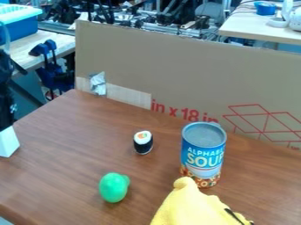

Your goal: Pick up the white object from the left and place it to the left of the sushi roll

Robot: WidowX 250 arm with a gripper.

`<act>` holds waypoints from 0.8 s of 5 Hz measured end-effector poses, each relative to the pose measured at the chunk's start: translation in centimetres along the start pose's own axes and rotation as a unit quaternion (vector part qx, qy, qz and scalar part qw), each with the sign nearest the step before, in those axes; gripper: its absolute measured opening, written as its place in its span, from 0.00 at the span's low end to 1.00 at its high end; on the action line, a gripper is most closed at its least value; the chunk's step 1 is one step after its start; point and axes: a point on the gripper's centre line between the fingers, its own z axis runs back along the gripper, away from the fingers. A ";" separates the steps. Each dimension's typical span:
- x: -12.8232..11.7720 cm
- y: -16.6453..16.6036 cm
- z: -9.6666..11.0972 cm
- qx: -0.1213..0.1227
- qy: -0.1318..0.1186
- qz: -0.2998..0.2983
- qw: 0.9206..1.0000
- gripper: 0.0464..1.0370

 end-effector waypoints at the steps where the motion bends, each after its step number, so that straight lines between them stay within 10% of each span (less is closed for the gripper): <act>1: 1.4 1.1 -0.8 -0.030 -0.011 0.003 0.999 0.96; 2: 3.2 1.5 -1.9 -0.083 -0.024 0.005 0.996 0.96; 4: 4.9 1.4 -3.0 -0.105 -0.010 -0.004 0.994 0.96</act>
